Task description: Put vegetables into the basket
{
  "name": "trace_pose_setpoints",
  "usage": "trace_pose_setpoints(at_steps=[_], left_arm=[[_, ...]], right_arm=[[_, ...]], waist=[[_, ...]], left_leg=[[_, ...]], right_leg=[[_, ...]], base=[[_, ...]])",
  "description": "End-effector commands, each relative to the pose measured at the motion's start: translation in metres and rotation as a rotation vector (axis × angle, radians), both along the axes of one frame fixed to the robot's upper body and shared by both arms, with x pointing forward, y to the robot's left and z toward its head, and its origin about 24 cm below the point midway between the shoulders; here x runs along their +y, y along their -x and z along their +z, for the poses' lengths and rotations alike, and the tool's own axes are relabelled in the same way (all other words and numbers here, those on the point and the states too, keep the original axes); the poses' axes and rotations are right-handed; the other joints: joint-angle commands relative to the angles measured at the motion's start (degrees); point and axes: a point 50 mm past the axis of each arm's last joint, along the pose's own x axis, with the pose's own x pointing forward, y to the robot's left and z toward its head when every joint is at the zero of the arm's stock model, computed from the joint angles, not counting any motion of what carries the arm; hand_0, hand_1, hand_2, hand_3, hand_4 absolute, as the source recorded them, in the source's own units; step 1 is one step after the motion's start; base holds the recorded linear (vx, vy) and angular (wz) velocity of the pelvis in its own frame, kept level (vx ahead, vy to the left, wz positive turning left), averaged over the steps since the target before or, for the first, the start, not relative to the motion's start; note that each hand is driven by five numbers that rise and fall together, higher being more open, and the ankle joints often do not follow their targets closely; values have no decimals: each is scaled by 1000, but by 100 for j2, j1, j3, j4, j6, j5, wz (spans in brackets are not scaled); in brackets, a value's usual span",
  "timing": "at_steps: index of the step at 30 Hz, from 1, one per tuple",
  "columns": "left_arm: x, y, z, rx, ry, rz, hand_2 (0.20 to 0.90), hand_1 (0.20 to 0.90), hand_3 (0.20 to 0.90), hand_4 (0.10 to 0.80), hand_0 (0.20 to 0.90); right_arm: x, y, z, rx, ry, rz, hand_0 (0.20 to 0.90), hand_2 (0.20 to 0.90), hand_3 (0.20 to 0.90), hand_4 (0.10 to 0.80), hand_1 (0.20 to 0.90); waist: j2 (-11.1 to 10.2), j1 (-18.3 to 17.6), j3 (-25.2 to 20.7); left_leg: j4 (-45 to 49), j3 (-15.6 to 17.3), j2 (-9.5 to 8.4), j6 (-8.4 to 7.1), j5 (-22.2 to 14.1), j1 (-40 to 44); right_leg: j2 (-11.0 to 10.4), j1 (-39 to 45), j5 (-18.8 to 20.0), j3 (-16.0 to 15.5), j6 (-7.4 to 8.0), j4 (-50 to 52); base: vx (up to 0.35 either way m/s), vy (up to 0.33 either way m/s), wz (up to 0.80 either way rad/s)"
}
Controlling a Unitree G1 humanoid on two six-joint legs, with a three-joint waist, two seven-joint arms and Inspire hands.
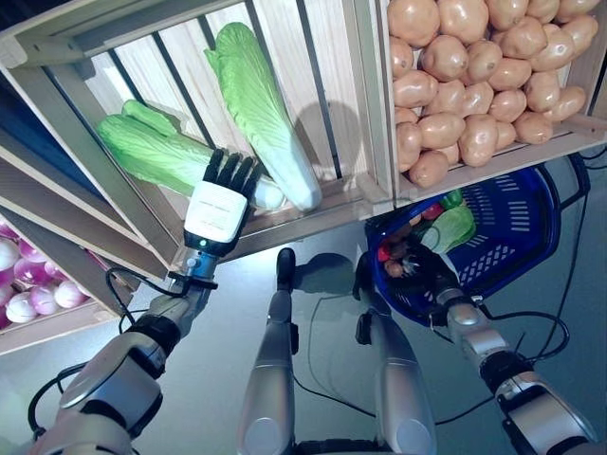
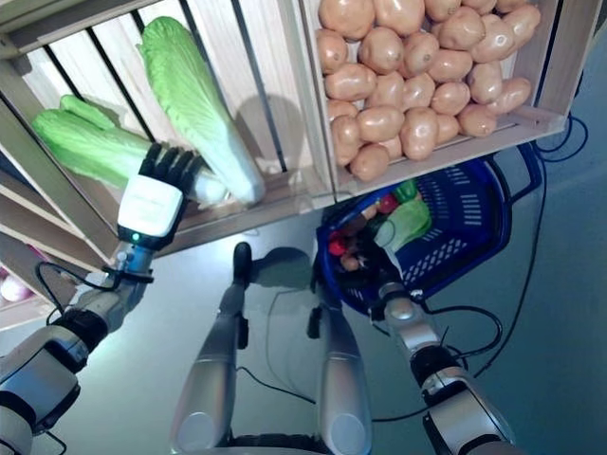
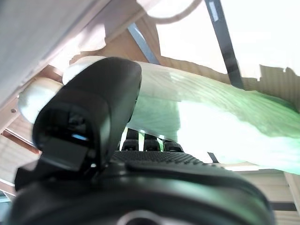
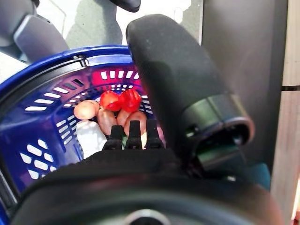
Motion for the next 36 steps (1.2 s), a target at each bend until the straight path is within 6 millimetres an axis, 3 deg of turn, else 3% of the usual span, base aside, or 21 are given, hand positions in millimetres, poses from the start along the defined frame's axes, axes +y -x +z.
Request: trace_pose_setpoints(at_steps=[1, 8, 14, 19, 23, 36], left_arm=[[4, -16, 35, -164, 98, 59, 300, 300, 300, 400, 300], [5, -19, 44, -190, 103, 46, 300, 300, 300, 400, 300], [4, -7, 45, -296, 239, -37, 300, 300, 300, 400, 300], [9, 16, 26, -325, 447, -38, 300, 300, 300, 400, 300], [2, 47, 3, -321, 552, -75, 300, 300, 300, 400, 300], [10, 106, -2, -228, 762, -139, 300, 300, 300, 400, 300]], right_arm=[[1, 1, 6, -31, -6, 12, 900, 900, 900, 800, 900], [5, -1, 7, -30, -12, 20, 900, 900, 900, 800, 900], [-7, 14, -6, 10, -15, -31, 900, 900, 900, 800, 900], [-20, 39, -26, 34, -48, -103, 900, 900, 900, 800, 900], [-28, 64, -35, 3, -119, -151, 900, 900, 900, 800, 900], [-29, 107, -19, -159, -225, -157, 900, 900, 900, 800, 900]], waist=[[-199, -134, -16], [-187, -150, -16], [-16, -91, -16], [173, 12, -189], [322, 124, -567], [393, 207, -1603]], left_leg=[[452, -8, -172, -91, -137, -471], [412, -15, -188, -85, -175, -209], [368, -53, -257, -55, -276, 420], [182, -90, -282, -45, -311, 931], [-9, -164, -276, -50, -392, 1396], [-409, -284, -178, -85, -510, 2433]], right_leg=[[216, 157, 346, -27, 85, -159], [212, 365, 288, -7, 79, -146], [92, 923, 214, -12, 88, -194], [-37, 1427, 151, -80, 122, -339], [-130, 1923, 62, -171, 141, -517], [-138, 3211, -21, -419, 130, -1143]], base=[[0, 0, 0], [0, 0, 0], [15, -3, -4], [81, -20, -9], [174, -45, 4], [176, -36, 8]])
